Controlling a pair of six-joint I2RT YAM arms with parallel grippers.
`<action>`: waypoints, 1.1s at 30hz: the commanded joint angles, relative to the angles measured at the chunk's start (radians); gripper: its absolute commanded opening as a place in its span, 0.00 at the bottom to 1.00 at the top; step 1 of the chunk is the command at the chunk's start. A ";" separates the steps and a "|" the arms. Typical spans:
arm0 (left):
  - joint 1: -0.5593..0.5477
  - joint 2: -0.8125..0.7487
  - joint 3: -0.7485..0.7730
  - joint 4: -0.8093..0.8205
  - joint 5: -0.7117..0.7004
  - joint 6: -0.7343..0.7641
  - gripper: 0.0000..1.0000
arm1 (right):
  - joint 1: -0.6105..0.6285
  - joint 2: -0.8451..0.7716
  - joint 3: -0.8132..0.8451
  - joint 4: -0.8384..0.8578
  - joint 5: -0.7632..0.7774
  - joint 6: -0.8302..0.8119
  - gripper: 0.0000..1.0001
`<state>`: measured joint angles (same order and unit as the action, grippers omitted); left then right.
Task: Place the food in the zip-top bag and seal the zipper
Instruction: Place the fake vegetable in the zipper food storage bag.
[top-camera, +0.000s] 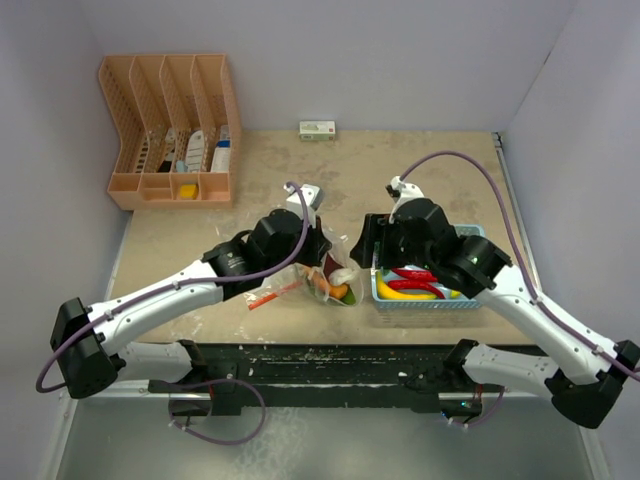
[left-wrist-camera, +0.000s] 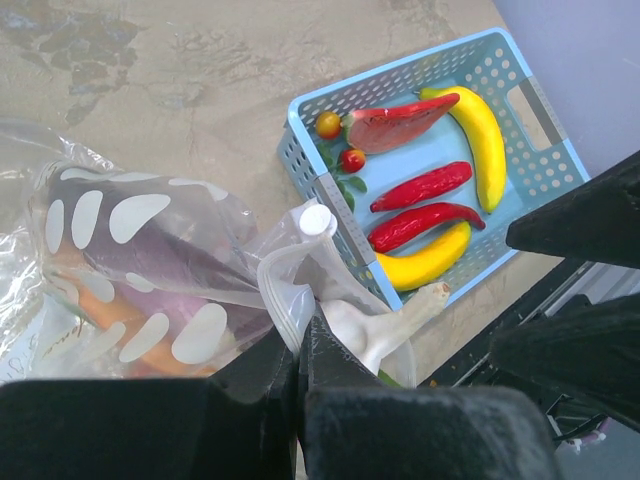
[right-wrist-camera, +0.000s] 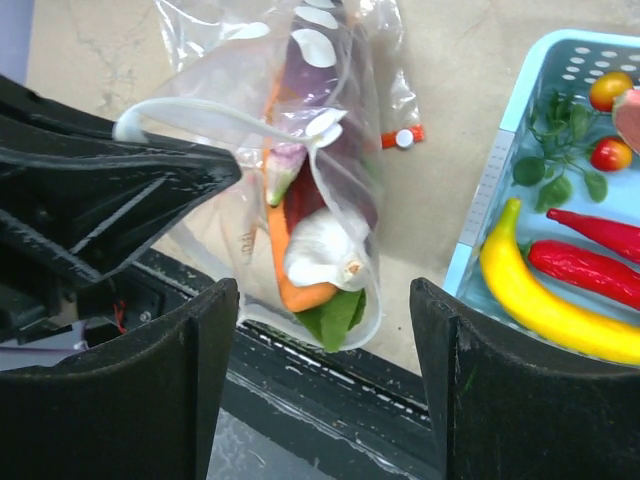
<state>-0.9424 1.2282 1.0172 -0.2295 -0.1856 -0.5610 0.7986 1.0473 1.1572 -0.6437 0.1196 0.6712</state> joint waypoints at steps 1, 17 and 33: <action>0.002 -0.049 0.006 0.027 0.001 0.000 0.00 | 0.003 0.015 -0.025 -0.009 0.022 0.011 0.71; 0.003 -0.027 0.019 0.035 0.010 -0.004 0.00 | 0.002 0.024 -0.169 0.171 -0.059 0.048 0.58; 0.002 -0.012 0.008 0.058 0.022 -0.016 0.00 | 0.004 0.007 -0.174 0.285 0.043 0.102 0.00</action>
<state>-0.9424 1.2171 1.0168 -0.2512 -0.1818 -0.5621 0.7986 1.1099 0.9894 -0.4549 0.0998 0.7330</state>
